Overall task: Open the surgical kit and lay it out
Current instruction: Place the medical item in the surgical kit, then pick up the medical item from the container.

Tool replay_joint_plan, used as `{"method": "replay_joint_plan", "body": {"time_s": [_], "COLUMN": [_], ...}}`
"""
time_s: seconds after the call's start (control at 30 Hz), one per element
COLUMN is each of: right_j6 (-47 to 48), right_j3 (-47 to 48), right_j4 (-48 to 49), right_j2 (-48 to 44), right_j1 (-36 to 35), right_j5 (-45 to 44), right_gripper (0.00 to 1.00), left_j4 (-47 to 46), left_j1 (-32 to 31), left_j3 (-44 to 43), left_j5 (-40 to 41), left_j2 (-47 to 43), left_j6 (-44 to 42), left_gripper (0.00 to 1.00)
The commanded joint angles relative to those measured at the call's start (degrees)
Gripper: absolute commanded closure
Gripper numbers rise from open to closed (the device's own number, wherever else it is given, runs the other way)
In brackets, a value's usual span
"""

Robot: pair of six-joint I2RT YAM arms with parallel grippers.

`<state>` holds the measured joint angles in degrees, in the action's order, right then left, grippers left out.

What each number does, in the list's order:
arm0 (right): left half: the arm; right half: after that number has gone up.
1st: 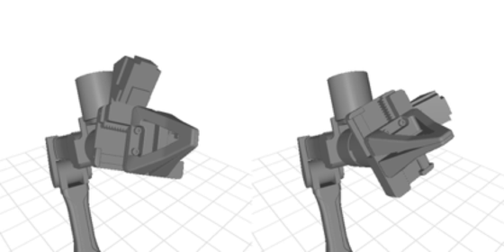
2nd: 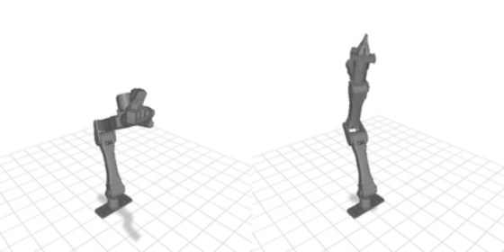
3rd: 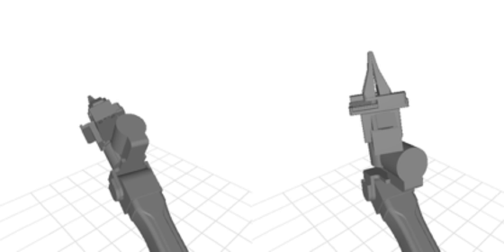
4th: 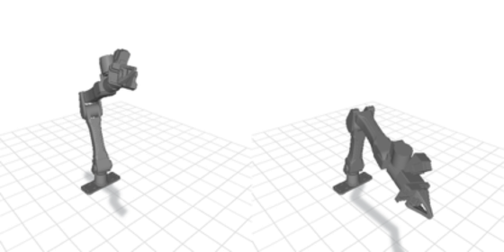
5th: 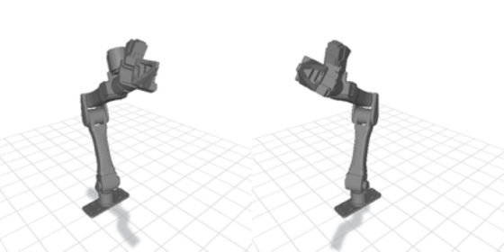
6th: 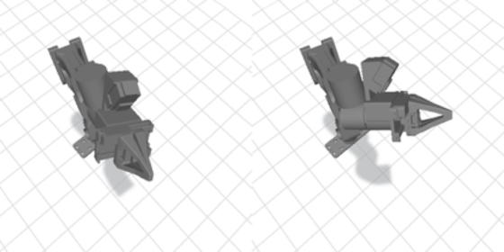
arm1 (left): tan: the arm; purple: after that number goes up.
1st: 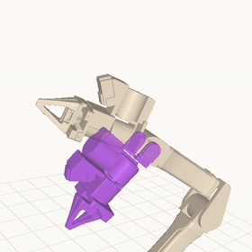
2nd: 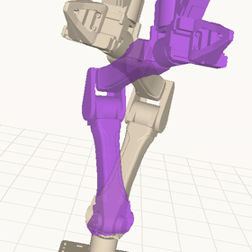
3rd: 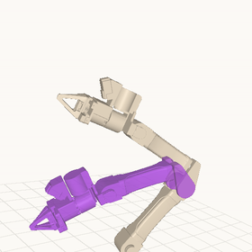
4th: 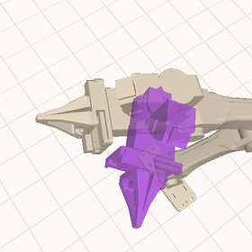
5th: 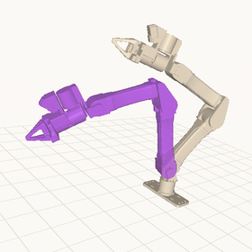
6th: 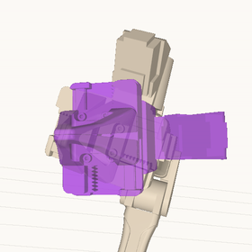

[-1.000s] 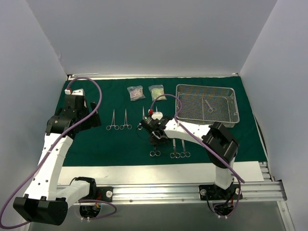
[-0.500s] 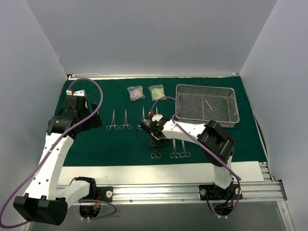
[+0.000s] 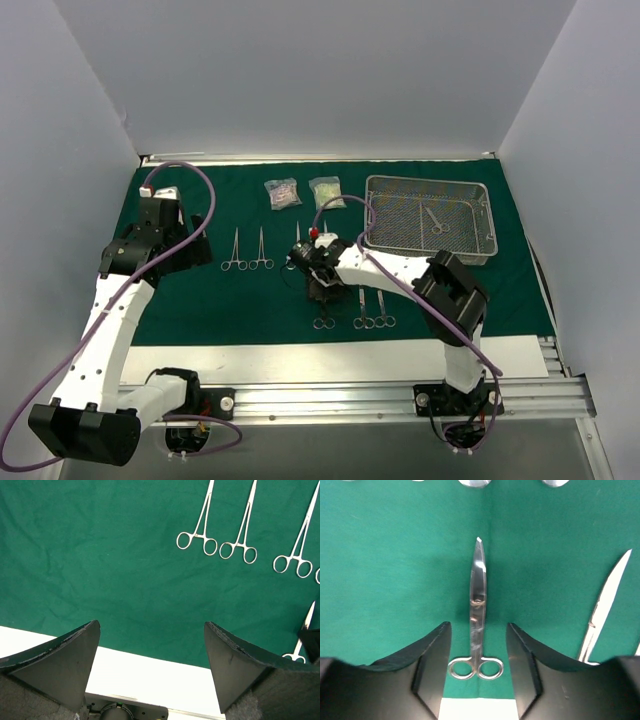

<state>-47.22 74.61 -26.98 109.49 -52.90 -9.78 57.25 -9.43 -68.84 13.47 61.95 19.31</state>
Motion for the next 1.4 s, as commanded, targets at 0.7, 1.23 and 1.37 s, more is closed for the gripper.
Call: {"method": "replay_joint_plan", "body": {"time_s": [0.7, 1.23, 1.37], "right_j6": [38.50, 57.59, 60.05], "right_j3": [11.52, 19.69, 21.72], "right_j4": [5.62, 12.66, 10.99], "right_j2": [-4.74, 11.18, 13.73], "right_j1": [46.92, 55.72, 55.72], "right_j5": [4.16, 16.99, 17.78], "right_gripper": [0.48, 0.69, 0.71], "left_j4": [-1.88, -0.83, -0.74], "left_j1": [-0.50, -0.41, -0.41], "left_j3": [0.20, 0.37, 0.37], "left_j5": [-3.37, -3.19, -3.10], "left_j2": [0.18, 0.98, 1.24], "left_j6": [-0.85, -0.68, -0.24], "left_gripper": [0.06, 0.06, 0.06]}}
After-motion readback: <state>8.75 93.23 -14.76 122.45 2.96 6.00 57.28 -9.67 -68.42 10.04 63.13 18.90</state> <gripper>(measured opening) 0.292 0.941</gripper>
